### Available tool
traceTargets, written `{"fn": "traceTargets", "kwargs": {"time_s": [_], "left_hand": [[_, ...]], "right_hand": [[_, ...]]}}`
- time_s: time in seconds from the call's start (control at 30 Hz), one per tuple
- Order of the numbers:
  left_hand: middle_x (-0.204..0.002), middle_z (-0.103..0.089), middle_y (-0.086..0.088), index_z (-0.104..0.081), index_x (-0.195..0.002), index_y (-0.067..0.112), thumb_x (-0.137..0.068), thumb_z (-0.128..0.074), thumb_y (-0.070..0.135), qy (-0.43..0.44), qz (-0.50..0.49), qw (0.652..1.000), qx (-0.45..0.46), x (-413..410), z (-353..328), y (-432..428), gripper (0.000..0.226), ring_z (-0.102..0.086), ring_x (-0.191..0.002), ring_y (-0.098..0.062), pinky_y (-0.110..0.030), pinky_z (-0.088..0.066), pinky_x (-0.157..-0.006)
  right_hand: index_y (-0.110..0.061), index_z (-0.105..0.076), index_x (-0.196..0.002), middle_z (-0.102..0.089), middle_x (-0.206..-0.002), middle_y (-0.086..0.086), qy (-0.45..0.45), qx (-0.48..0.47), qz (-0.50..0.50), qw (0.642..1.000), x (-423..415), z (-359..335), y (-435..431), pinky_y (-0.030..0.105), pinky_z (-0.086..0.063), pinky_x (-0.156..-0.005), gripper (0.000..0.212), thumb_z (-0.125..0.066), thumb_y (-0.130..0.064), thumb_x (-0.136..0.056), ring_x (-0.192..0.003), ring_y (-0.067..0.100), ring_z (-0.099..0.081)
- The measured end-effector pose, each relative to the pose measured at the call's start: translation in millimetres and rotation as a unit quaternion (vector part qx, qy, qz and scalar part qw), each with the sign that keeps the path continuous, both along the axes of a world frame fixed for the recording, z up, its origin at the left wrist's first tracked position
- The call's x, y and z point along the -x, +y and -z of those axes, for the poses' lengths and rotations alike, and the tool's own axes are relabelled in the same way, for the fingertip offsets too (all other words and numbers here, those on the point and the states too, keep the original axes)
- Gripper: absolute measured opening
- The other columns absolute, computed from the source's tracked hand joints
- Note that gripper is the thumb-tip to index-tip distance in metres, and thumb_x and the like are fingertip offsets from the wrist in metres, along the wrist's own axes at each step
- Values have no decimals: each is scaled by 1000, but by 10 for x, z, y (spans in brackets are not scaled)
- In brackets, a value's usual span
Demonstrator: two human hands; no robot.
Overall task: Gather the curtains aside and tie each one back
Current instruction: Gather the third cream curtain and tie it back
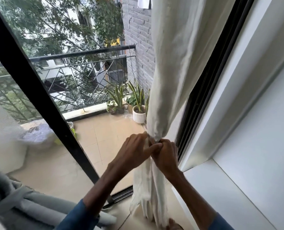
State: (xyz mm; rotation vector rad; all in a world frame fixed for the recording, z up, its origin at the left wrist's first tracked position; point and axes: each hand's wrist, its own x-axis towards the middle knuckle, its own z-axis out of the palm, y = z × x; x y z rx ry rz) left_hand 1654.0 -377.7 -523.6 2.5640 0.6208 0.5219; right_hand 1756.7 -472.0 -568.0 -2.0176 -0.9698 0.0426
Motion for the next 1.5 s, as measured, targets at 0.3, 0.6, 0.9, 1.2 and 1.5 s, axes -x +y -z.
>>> {"fn": "traceTargets", "kwargs": {"time_s": [0.3,0.6,0.9,1.2,1.5], "left_hand": [[-41,-43,3,-42,-49,16,-87,-61,62,16,-55,995,86,-90,-14,41,62,-36,-39,-12,-24,-27,-43],[-58,-42,5,-32,-59,22,-99,-55,32,45,-99,994,20,-159,-65,-21,47,-45,-47,-17,-26,-24,-43],[-61,-40,2,-36,-65,17,-100,-51,36,63,-149,986,30,-180,-52,-87,43,-45,-57,-28,-29,-26,-47],[-83,-60,-8,-49,-83,12,-98,-46,49,94,-174,980,19,-40,-96,-104,39,-55,-72,-31,-34,-40,-61],[-78,-62,-4,-58,-77,7,-91,-50,62,98,-194,976,-3,89,-199,-132,57,-55,-66,-31,-36,-45,-61]], "right_hand": [[6,-64,-99,-71,-95,22,23,86,-169,982,99,-9,-54,50,-55,-78,15,-57,-2,-87,-90,36,-69],[-13,-60,-128,-69,-114,-7,117,-96,-66,986,289,-31,-195,36,-58,-94,42,-71,-14,-88,-106,8,-67],[-18,-60,-121,-66,-109,-5,79,-89,-23,993,544,44,-248,31,-61,-77,58,-89,-34,-74,-90,9,-67],[-12,-76,-96,-75,-94,6,-83,-126,-18,988,526,44,-348,39,-58,-66,12,-66,-8,-92,-77,22,-71],[-15,-74,-82,-73,-75,2,4,-30,-73,997,491,112,-439,37,-53,-64,9,-66,-17,-87,-66,21,-66]]}}
